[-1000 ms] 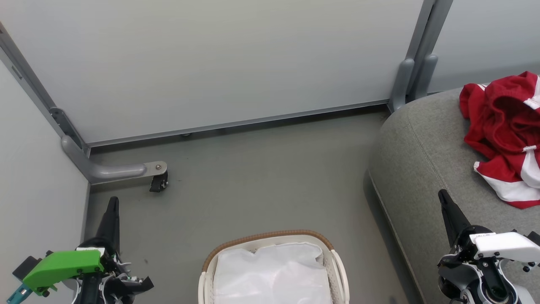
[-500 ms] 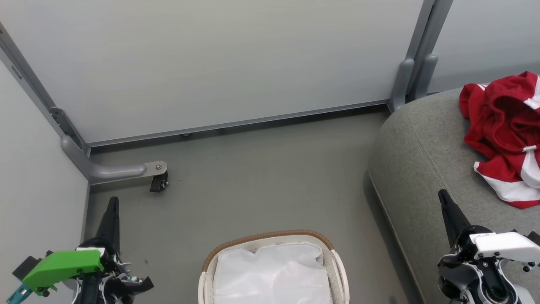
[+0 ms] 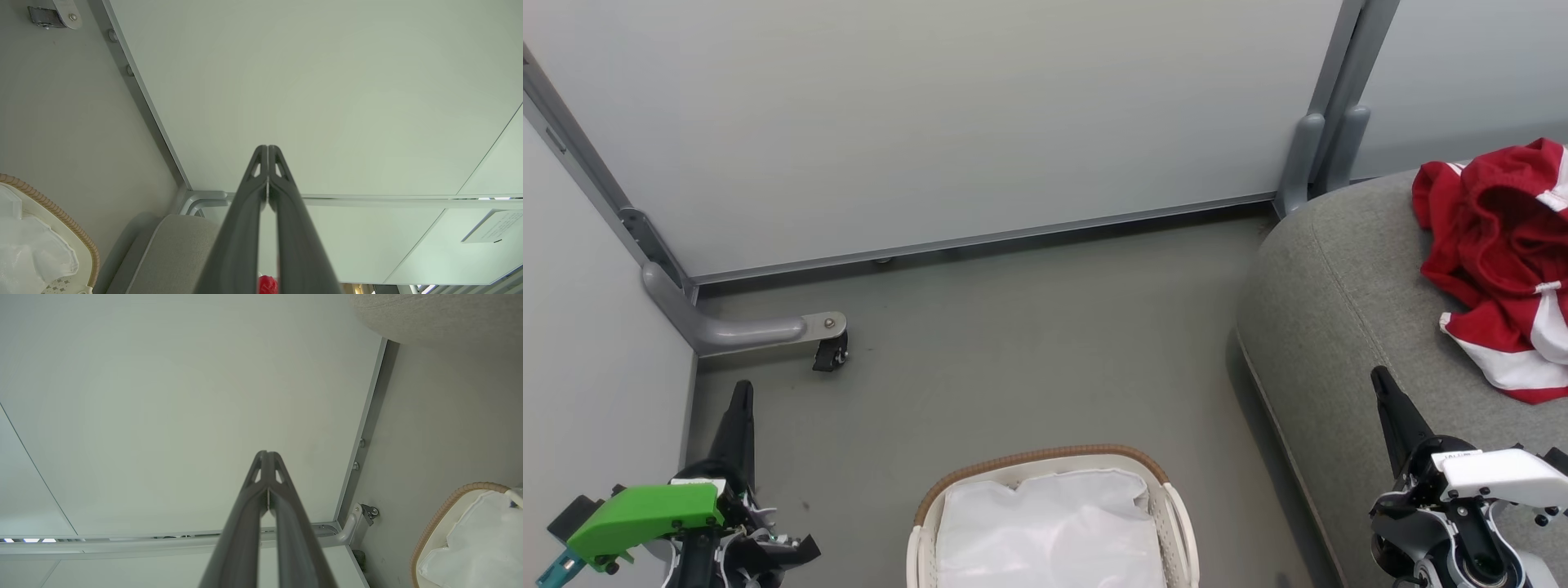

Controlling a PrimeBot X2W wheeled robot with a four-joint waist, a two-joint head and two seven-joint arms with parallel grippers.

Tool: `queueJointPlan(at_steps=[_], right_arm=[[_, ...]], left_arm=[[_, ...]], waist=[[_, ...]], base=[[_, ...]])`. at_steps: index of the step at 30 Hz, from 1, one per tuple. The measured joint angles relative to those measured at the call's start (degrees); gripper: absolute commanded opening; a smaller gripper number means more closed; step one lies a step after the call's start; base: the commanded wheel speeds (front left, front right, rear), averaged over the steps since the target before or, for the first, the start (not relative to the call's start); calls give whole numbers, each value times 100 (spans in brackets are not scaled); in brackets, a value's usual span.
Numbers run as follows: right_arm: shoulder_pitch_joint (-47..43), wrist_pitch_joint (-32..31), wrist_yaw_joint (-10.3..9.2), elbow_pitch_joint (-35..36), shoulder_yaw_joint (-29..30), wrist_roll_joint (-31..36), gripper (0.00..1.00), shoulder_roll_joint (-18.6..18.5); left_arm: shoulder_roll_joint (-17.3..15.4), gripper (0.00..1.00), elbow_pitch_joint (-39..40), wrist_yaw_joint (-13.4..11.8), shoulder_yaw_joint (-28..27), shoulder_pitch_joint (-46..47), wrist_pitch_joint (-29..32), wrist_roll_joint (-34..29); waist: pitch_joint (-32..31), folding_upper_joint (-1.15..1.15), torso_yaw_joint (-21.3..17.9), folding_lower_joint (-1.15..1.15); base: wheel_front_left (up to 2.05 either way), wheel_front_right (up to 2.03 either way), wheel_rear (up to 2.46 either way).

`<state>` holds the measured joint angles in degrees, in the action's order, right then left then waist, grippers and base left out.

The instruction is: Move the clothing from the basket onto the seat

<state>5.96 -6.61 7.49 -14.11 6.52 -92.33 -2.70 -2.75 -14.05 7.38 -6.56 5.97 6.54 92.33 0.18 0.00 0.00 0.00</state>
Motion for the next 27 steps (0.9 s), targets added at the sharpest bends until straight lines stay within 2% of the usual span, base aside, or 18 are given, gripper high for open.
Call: queueJointPlan(at_steps=[27], right_arm=[[0,0,0,0,0,0,0,0]], left_arm=[[0,0,0,0,0,0,0,0]], waist=[[0,0,0,0]], base=[[0,0,0]])
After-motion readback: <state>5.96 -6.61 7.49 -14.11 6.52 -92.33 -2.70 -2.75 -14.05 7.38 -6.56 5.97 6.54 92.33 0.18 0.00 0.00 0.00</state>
